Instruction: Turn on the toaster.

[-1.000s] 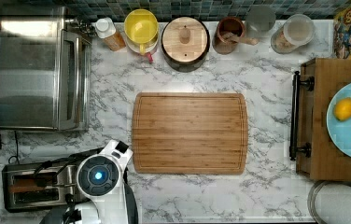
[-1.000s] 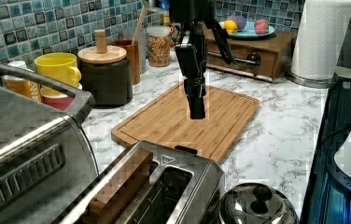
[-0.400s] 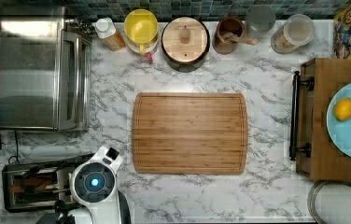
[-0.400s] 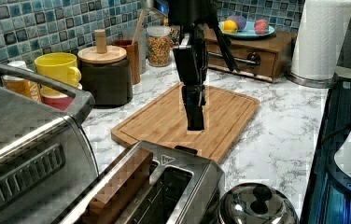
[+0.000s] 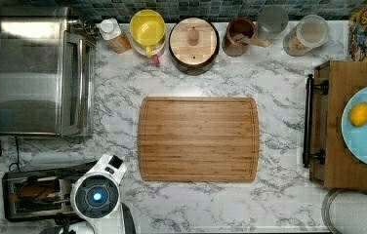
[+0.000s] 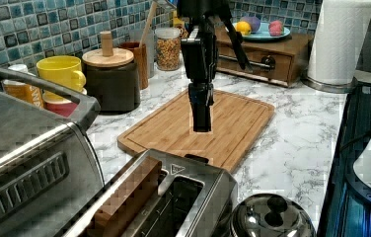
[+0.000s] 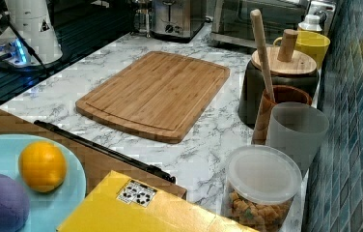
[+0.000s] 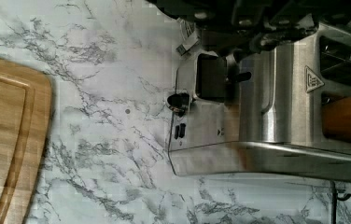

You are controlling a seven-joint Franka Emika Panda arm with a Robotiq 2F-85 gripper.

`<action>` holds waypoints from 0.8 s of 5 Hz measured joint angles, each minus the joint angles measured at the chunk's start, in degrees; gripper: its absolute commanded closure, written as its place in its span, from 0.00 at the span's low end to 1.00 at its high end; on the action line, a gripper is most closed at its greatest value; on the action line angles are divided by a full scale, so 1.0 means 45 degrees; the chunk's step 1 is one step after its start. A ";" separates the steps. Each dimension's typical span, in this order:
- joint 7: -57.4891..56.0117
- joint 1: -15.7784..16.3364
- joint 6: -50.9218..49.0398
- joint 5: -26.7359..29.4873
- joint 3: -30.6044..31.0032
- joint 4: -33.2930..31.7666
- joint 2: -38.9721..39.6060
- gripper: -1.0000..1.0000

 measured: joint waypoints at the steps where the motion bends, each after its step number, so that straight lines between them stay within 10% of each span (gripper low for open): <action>1: 0.0019 -0.0025 0.0429 -0.0466 0.0460 0.0025 0.0246 1.00; 4: 0.1971 -0.0173 0.2052 -0.1532 0.1529 0.0149 0.1550 1.00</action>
